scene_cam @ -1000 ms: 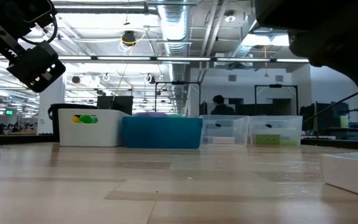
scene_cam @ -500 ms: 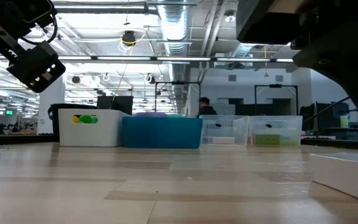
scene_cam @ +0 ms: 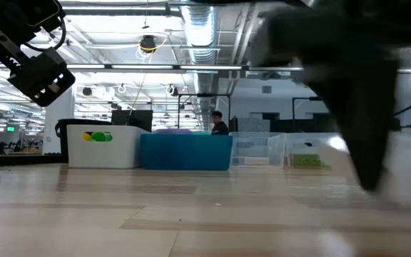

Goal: Pick & Place Toys
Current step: Put the white game card into the left transparent bin

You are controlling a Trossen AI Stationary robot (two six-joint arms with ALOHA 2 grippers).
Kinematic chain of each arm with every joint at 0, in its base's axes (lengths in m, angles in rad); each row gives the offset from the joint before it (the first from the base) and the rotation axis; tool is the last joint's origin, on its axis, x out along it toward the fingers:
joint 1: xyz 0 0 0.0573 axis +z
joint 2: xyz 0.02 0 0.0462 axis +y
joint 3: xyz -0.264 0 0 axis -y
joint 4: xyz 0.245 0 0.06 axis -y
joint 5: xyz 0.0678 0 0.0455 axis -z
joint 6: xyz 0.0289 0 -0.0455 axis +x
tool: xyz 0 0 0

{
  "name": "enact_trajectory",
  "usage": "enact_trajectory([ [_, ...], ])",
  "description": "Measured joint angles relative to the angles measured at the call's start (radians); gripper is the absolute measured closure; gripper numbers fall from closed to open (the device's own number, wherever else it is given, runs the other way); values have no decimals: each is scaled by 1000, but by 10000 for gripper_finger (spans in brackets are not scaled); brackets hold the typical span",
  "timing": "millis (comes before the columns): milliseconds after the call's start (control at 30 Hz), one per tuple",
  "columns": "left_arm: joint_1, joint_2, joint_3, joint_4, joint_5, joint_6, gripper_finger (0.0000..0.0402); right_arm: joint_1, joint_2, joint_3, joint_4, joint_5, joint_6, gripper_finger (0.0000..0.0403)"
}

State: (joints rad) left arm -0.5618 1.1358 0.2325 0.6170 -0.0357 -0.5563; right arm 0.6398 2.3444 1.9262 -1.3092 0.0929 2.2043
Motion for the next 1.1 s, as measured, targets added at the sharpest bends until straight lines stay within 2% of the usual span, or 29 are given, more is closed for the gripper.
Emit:
enact_trajectory([
  [167,0,0,0,0,0,1,101,-58,-2,75,-132,73,-111,134],
  [367,0,0,0,0,0,1,101,-186,-5,93,-208,206,-268,134],
  [700,0,0,0,5,0,-4,101,-470,-6,100,-212,397,-576,134],
  [867,-38,0,0,-4,-6,-7,101,-586,-8,194,-228,468,-721,134],
  [1000,-113,0,0,-7,-84,-44,101,-652,-8,307,-261,557,-800,134],
  [1100,-176,0,0,-7,-179,-72,101,-702,-10,369,-262,590,-869,134],
])
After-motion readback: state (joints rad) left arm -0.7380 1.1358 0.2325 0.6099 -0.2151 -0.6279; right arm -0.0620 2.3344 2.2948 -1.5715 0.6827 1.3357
